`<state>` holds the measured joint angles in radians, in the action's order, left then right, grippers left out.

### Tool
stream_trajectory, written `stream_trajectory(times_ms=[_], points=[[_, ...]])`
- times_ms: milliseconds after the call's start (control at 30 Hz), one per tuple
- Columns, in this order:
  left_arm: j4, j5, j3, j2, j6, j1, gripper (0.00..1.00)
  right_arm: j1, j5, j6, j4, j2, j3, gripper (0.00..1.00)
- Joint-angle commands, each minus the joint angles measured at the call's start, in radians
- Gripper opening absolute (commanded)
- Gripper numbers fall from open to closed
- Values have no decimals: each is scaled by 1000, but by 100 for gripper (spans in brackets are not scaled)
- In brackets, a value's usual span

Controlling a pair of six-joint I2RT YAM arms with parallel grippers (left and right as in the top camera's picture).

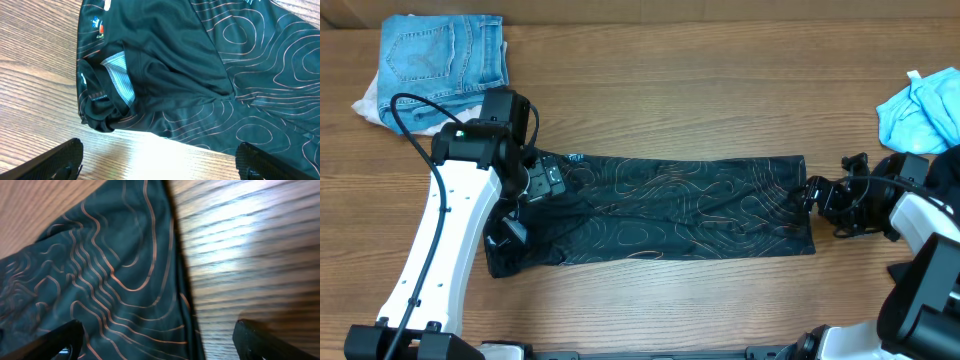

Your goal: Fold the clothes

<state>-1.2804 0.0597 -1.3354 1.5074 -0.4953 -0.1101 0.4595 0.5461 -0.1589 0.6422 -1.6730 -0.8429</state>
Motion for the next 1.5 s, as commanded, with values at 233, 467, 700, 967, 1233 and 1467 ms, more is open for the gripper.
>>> stream_trajectory(times_ms=[233,467,700,967,1233,1467], points=[[14,-8,-1,-1,2,-3,100,-16,18,5,170,-102,26,90],[21,-8,-1,-1,2,-4,100,-85,17,6,172,-102,28,86],[21,-8,-1,-1,10,-4,100,-106,2,66,145,-102,27,62],[18,-8,-1,-1,21,-4,100,-106,-184,198,123,-102,15,4],[13,-8,-1,-1,21,-4,100,-105,-305,325,178,-102,-84,4],[10,-8,-1,-1,20,-4,100,-105,-440,378,319,-99,-225,4]])
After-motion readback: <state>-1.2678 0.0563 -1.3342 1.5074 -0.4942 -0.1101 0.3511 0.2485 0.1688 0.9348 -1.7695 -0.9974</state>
